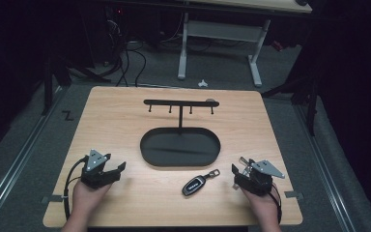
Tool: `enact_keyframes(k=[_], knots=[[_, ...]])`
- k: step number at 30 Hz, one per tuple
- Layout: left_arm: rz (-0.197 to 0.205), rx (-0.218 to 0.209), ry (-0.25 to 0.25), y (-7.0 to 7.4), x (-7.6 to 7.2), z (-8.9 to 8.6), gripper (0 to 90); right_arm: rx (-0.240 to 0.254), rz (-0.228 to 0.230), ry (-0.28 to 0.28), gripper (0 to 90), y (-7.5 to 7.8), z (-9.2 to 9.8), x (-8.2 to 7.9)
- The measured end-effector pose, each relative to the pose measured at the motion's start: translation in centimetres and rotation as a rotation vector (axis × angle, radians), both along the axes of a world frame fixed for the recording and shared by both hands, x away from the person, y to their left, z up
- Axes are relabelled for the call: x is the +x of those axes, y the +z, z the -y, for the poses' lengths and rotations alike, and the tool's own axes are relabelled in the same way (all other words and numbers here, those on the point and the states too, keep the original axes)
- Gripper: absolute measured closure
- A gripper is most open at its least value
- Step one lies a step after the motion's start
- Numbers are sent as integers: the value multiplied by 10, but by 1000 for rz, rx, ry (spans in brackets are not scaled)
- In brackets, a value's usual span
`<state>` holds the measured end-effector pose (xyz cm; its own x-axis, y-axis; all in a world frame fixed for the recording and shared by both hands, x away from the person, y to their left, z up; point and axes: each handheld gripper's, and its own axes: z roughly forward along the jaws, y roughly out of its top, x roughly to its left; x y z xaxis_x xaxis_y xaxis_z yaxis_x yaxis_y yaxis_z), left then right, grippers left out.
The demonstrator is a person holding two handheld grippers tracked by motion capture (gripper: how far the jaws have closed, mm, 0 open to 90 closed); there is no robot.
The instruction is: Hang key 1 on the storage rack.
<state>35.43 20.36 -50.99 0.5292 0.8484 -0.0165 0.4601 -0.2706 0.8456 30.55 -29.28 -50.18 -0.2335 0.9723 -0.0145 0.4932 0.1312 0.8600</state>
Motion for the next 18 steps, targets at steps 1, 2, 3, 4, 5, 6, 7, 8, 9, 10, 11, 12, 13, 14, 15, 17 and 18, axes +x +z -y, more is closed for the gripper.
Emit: enact_keyframes(k=[1, 2, 3, 4, 5, 6, 7, 8, 9, 10, 11, 12, 13, 14, 15, 17, 18], knots=[[0, 0, -3, 0, 0, 1, 323, -4, -2, 4, 277, 0, 0, 0], [0, -7, -6, 1, -1, 2, 324, 1, -5, 5, 267, 0, 1, 0], [0, -7, -6, 1, -1, 2, 325, 1, -5, 5, 267, 0, 1, 0], [0, -14, -7, 2, -1, 3, 325, 8, -11, 1, 266, -1, 2, 0], [2, -15, -10, 2, 0, 3, 326, 11, -16, 1, 263, -1, 4, -1], [5, -17, -11, 2, 0, 4, 326, 13, -17, 0, 262, -2, 4, -2], [6, -18, -12, 2, 2, 5, 328, 15, -23, 4, 237, -2, 6, -4], [5, -20, -13, 1, 3, 7, 328, 15, -23, 4, 237, -2, 6, -4], [-5, -22, -18, 0, 6, 8, 327, 16, -27, -3, 226, -2, 8, -5], [-5, -22, -18, 0, 6, 8, 326, 16, -27, -3, 226, -2, 8, -5], [-13, -21, -20, -2, 8, 10, 326, 18, -27, -4, 220, -2, 8, -5], [-21, -18, -24, -2, 9, 11, 326, 34, -30, -7, 215, -2, 9, -6], [-21, -18, -24, -2, 9, 11, 327, 34, -30, -7, 215, -2, 9, -6], [-21, -19, -29, -2, 8, 11, 327, 38, -31, -4, 213, -2, 8, -6], [-18, -21, -31, -1, 7, 11, 330, 51, -34, 4, 209, -2, 7, -6], [0, -21, -32, 0, 5, 11, 349, 56, -37, 18, 207, -2, 1, -5], [8, -22, -32, 1, 4, 10, 352, 51, -36, 29, 206, -2, -2, -5]])
